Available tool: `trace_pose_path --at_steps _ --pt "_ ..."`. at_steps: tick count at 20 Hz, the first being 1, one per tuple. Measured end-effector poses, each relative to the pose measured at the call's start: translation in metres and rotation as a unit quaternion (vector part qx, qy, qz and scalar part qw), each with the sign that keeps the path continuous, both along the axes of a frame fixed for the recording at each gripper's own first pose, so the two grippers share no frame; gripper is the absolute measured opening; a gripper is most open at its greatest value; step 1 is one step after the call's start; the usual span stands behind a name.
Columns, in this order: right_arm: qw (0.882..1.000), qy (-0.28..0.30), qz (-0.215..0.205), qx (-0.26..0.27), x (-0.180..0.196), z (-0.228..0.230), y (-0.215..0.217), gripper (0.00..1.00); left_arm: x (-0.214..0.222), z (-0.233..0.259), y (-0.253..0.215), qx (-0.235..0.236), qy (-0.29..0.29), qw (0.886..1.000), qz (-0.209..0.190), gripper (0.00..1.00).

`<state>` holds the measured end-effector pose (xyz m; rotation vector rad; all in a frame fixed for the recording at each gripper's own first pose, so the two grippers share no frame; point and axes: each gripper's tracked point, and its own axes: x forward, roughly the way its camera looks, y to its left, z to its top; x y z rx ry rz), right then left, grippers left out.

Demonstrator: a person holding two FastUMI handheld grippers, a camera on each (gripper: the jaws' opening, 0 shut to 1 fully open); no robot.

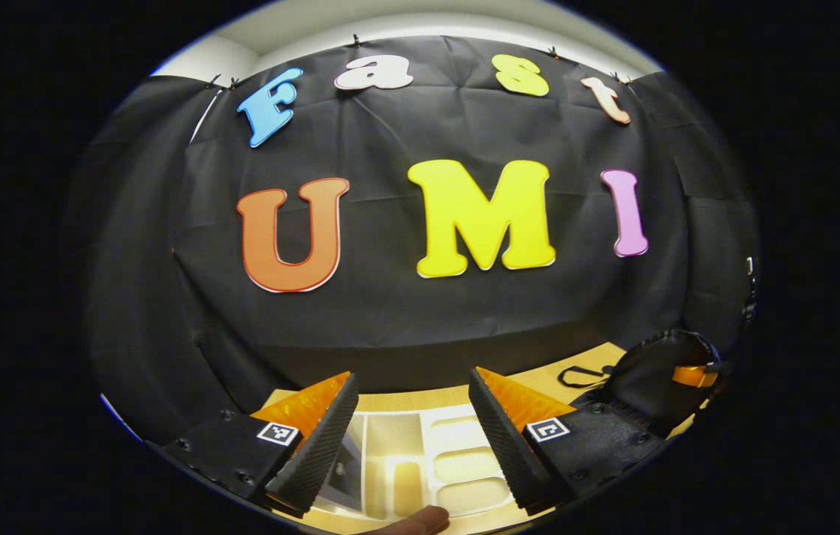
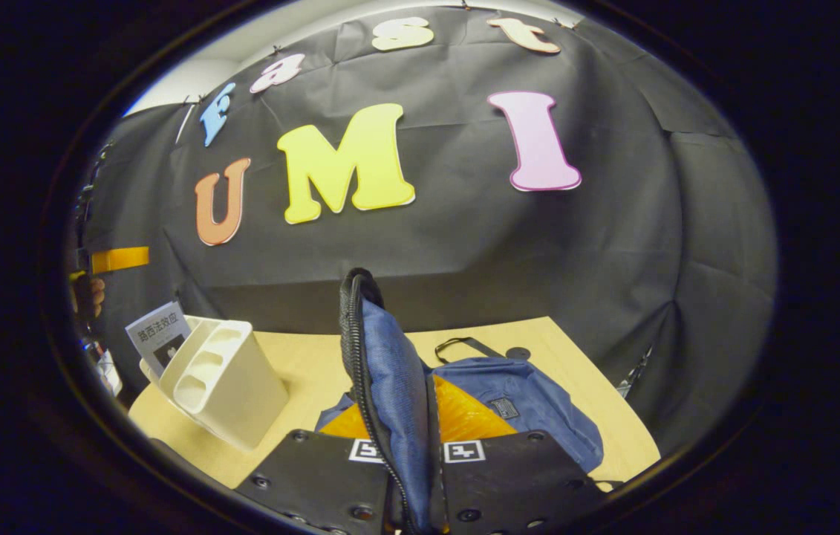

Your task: Open the schoolbag, grab two books from the bookshelf and put them into the schoolbag.

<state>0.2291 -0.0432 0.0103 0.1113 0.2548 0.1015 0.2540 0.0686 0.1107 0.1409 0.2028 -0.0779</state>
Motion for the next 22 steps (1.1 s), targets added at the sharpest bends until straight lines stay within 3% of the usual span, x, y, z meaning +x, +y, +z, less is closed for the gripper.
trace_pose_path --at_steps 3,8,13,16,22 --pt "1.0 -0.006 0.001 -0.01 0.001 0.003 -0.001 0.08 0.01 -0.001 0.042 0.032 0.031 0.998 0.042 0.95" --pt "1.0 -0.007 0.004 -0.013 -0.003 0.002 0.001 0.08 0.026 -0.037 0.085 0.064 0.12 0.989 0.059 0.97" --pt "1.0 -0.015 -0.005 -0.027 -0.01 0.003 -0.001 0.08 0.032 -0.098 0.127 0.107 0.233 0.964 0.074 0.98" --pt "0.999 -0.017 -0.003 -0.038 -0.012 0.0 0.006 0.08 0.034 -0.127 0.12 0.11 0.297 0.947 0.054 0.98" --pt "0.999 -0.018 0.011 -0.038 -0.014 -0.005 0.013 0.08 0.038 -0.167 0.128 0.15 0.375 0.913 0.058 0.98"
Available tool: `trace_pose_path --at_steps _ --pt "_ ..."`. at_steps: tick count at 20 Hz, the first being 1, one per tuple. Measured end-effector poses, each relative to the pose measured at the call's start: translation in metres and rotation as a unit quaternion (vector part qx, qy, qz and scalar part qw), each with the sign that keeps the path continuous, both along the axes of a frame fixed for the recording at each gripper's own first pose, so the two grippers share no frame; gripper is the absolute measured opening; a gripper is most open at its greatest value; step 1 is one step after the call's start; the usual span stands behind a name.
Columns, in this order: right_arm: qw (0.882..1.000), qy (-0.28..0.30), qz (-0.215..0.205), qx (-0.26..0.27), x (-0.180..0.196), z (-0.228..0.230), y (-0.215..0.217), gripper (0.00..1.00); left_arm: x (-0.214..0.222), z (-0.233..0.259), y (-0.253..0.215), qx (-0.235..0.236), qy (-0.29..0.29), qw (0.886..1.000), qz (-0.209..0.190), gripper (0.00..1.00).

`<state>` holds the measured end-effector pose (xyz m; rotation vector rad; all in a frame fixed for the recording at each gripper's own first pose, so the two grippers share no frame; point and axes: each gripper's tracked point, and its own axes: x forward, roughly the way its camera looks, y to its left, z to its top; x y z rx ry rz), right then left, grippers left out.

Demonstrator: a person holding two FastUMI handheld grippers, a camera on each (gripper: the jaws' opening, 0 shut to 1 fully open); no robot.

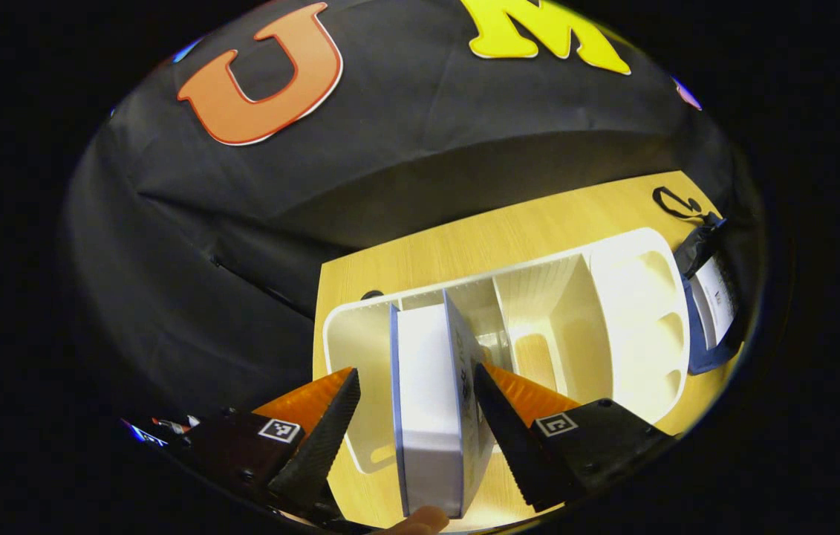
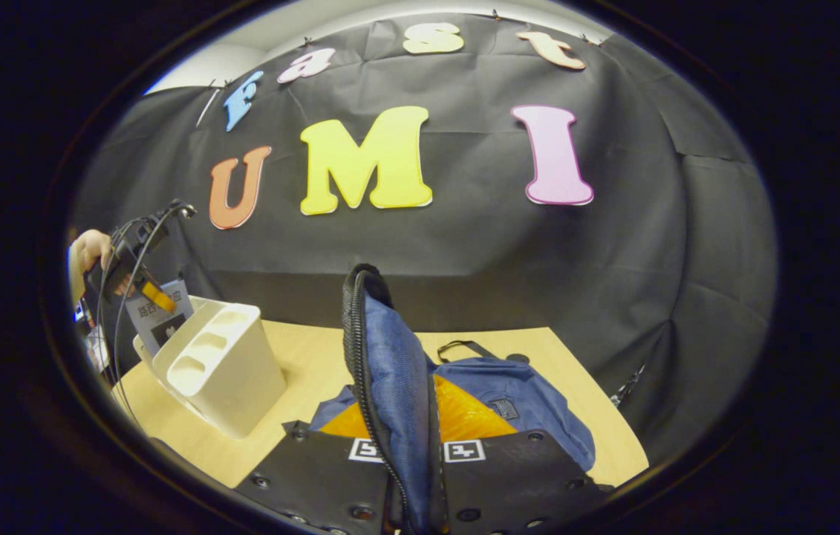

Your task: Open the schoolbag, grab two books from the bookshelf and put them into the schoolbag.

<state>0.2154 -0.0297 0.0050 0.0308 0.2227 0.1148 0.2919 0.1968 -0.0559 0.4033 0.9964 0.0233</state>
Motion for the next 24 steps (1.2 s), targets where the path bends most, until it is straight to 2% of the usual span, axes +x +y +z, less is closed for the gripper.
trace_pose_path --at_steps 4,6,8,9,10,11,12,13,15,18,24 --pt "1.0 0.0 0.009 0.0 0.002 -0.005 0.001 0.09 -0.01 -0.013 -0.008 -0.006 0.045 0.999 -0.003 0.99" --pt "1.0 -0.001 0.012 0.003 0.004 -0.006 0.001 0.08 -0.018 -0.015 -0.021 -0.023 0.059 0.998 -0.01 0.91" --pt "1.0 0.0 0.015 0.006 0.005 -0.007 0.001 0.09 -0.025 -0.011 -0.028 -0.039 0.071 0.997 -0.01 0.76" --pt "1.0 -0.001 0.015 0.009 0.005 -0.008 0.0 0.09 -0.026 -0.015 -0.031 -0.045 0.072 0.996 -0.013 0.65" --pt "1.0 -0.002 0.015 0.012 0.005 -0.008 -0.002 0.09 -0.027 -0.015 -0.037 -0.053 0.073 0.996 -0.014 0.64" --pt "1.0 -0.002 0.014 0.016 0.005 -0.008 -0.003 0.09 -0.027 -0.015 -0.04 -0.061 0.072 0.995 -0.015 0.54" --pt "1.0 -0.002 0.013 0.019 0.005 -0.01 -0.005 0.09 -0.029 -0.016 -0.043 -0.066 0.07 0.995 -0.013 0.57" --pt "1.0 -0.001 0.012 0.023 0.005 -0.01 -0.007 0.09 -0.027 -0.016 -0.043 -0.064 0.065 0.996 -0.015 0.5" --pt "1.0 0.001 0.013 0.026 0.004 -0.012 -0.009 0.08 -0.02 -0.006 -0.038 -0.05 0.026 0.998 -0.011 0.48" --pt "1.0 -0.001 0.015 0.023 0.003 -0.013 -0.009 0.09 -0.02 0.016 -0.043 -0.055 -0.024 0.998 -0.01 0.46" --pt "1.0 0.001 0.016 0.023 0.005 -0.013 -0.008 0.09 -0.047 0.055 -0.05 -0.033 -0.047 0.998 -0.013 0.44"
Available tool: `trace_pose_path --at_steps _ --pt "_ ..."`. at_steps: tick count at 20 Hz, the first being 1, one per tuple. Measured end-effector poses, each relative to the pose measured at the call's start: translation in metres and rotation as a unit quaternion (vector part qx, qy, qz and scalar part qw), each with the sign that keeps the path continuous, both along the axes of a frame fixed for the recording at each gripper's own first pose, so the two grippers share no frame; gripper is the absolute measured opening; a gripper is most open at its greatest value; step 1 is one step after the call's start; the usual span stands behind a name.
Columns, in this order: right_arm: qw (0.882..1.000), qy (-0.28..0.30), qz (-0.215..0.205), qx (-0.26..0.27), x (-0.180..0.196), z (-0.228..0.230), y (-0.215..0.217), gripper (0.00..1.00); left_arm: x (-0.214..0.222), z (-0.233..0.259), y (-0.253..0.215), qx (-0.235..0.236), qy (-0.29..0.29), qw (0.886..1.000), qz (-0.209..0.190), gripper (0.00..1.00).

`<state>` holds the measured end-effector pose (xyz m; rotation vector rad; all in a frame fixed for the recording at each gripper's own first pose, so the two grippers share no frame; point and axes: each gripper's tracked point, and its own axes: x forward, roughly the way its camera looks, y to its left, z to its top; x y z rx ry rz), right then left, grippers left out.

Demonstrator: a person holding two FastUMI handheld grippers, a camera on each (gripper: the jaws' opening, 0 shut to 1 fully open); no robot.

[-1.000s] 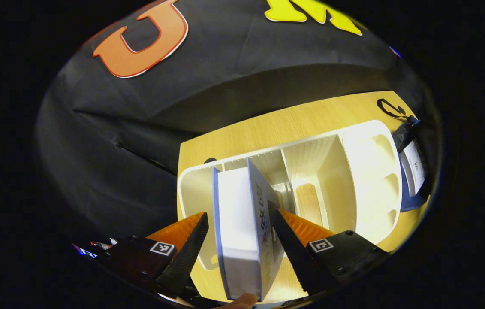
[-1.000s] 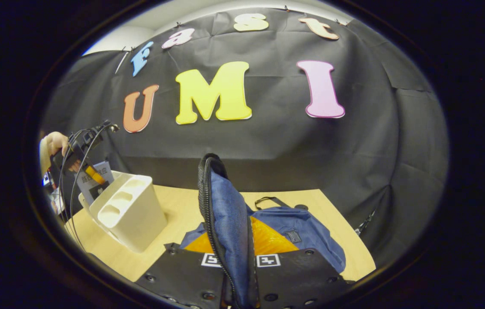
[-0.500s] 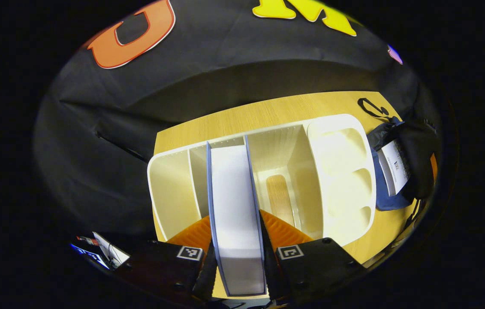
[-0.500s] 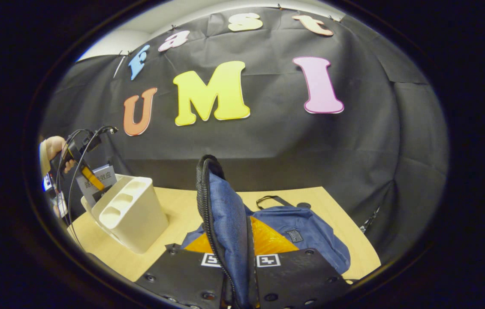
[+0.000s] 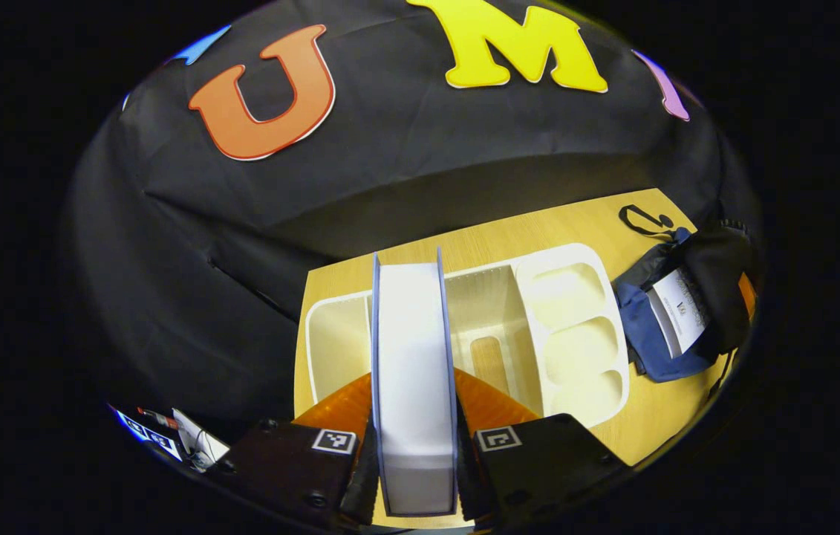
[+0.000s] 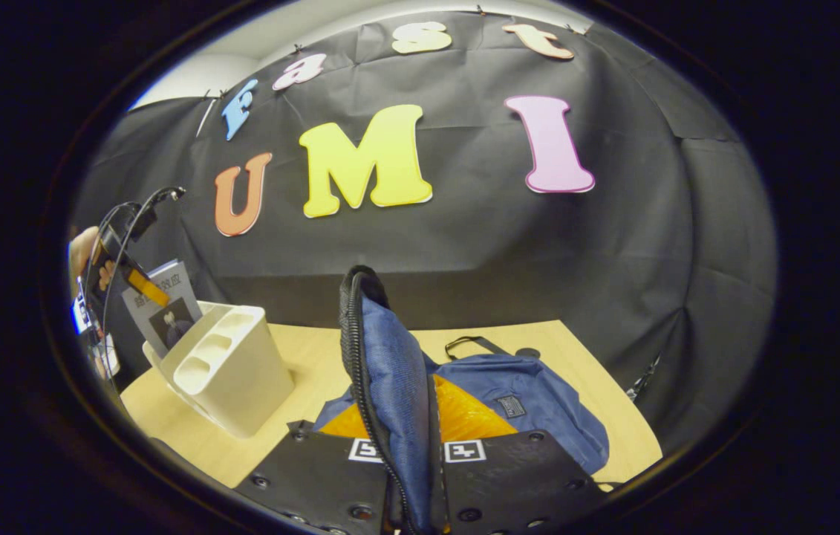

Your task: Open the schoolbag, grab two books from the bookshelf and put them into the schoolbag.

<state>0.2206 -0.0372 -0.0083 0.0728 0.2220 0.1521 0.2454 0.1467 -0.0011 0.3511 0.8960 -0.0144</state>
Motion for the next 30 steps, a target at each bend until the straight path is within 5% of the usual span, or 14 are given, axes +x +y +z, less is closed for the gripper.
trace_pose_path --at_steps 8,13,19,24,30 --pt "1.0 0.0 0.019 0.022 0.001 -0.003 0.006 0.09 -0.039 0.077 -0.018 0.072 -0.052 0.996 -0.008 0.44" --pt "1.0 -0.001 0.018 0.023 0.001 -0.001 0.001 0.09 -0.056 0.133 -0.072 0.095 -0.121 0.987 -0.043 0.43" --pt "1.0 0.006 0.009 0.011 -0.002 -0.008 -0.004 0.09 -0.075 0.14 -0.173 0.051 -0.136 0.98 -0.134 0.43" --pt "1.0 0.009 0.003 0.012 -0.002 -0.006 -0.006 0.09 -0.068 0.157 -0.218 0.029 -0.176 0.97 -0.165 0.43" --pt "1.0 0.012 -0.011 -0.011 0.0 0.008 -0.013 0.09 -0.058 0.114 -0.285 -0.1 -0.144 0.964 -0.197 0.43"
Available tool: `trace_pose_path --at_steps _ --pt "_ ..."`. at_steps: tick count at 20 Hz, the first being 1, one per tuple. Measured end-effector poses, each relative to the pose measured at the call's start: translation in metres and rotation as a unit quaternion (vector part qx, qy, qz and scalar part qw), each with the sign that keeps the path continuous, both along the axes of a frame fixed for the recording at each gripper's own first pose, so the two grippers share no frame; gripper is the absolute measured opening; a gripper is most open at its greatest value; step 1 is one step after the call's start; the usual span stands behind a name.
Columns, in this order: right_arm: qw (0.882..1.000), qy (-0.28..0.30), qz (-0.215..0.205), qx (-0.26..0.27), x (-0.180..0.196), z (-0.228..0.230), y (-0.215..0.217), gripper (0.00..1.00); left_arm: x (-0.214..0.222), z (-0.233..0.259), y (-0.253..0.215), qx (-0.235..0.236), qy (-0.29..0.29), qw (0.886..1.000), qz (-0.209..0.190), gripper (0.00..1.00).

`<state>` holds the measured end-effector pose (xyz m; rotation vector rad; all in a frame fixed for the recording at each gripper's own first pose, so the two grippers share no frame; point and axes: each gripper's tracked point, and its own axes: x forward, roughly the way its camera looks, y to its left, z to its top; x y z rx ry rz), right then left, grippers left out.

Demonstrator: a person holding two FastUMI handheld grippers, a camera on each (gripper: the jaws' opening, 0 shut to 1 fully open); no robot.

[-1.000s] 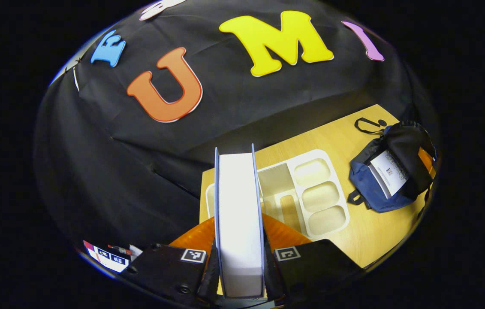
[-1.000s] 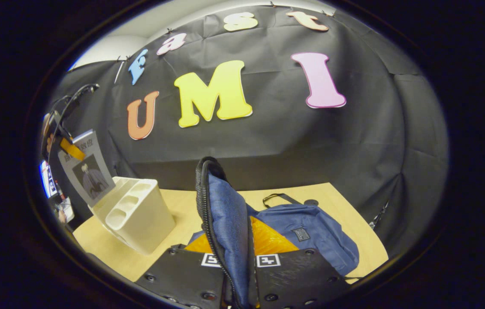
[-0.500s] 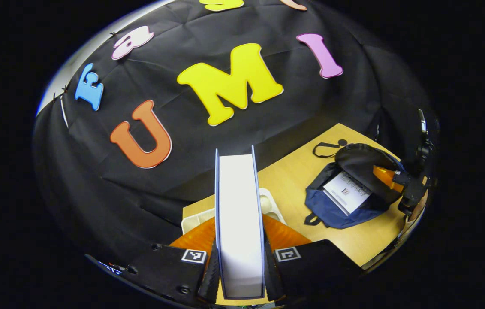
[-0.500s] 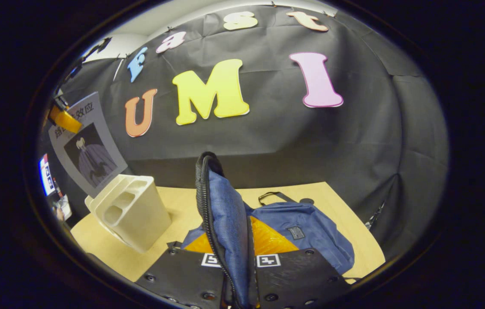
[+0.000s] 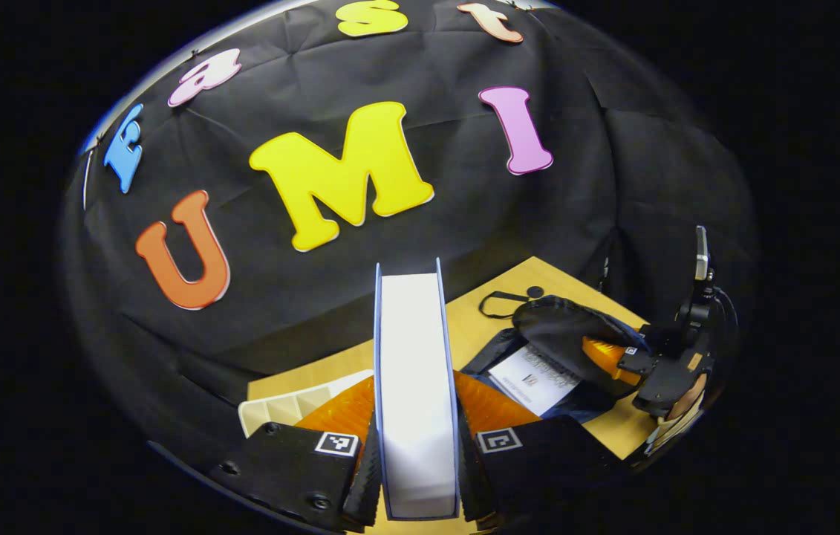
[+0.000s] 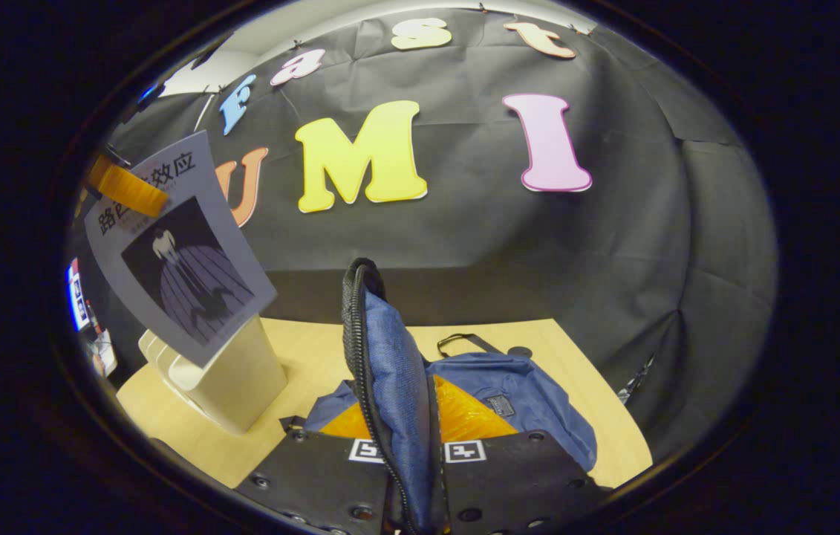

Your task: Open the schoolbag, grab two books from the bookshelf and put them into the schoolbag.

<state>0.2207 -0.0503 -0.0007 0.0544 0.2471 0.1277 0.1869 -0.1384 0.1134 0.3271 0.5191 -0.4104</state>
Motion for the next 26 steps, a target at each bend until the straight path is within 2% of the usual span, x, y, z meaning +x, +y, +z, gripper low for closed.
trace_pose_path --at_steps 1,4,9,12,14,17,19,23,24,26 --pt "1.0 0.002 -0.002 -0.002 0.0 0.002 -0.001 0.09 0.0 -0.006 -0.012 -0.026 0.016 0.999 -0.013 0.46" --pt "1.0 0.011 -0.005 -0.002 0.0 0.007 -0.005 0.09 0.004 -0.022 -0.046 -0.105 0.053 0.992 -0.042 0.44" --pt "0.999 0.03 -0.003 0.022 0.008 0.012 -0.017 0.09 0.009 -0.052 -0.082 -0.191 0.121 0.973 -0.047 0.44" --pt "0.999 0.034 -0.003 0.037 0.012 0.017 -0.022 0.09 0.025 -0.064 -0.092 -0.259 0.14 0.955 -0.024 0.44" --pt "0.999 0.031 -0.001 0.039 0.013 0.019 -0.022 0.09 0.035 -0.077 -0.084 -0.322 0.157 0.934 0.007 0.45" --pt "0.998 0.032 0.002 0.05 0.01 0.018 -0.022 0.08 0.054 -0.106 -0.07 -0.377 0.157 0.912 0.051 0.45" --pt "0.998 0.033 0.004 0.049 0.01 0.018 -0.018 0.09 0.057 -0.12 -0.067 -0.417 0.161 0.891 0.074 0.45" --pt "0.999 0.023 0.022 0.038 0.006 0.027 -0.001 0.09 0.053 -0.138 -0.065 -0.469 0.151 0.865 0.095 0.45" --pt "0.999 0.02 0.024 0.036 0.005 0.027 0.002 0.09 0.053 -0.143 -0.065 -0.474 0.146 0.863 0.093 0.45" --pt "0.999 0.015 0.025 0.034 0.003 0.029 0.007 0.09 0.057 -0.154 -0.064 -0.469 0.128 0.868 0.101 0.45"
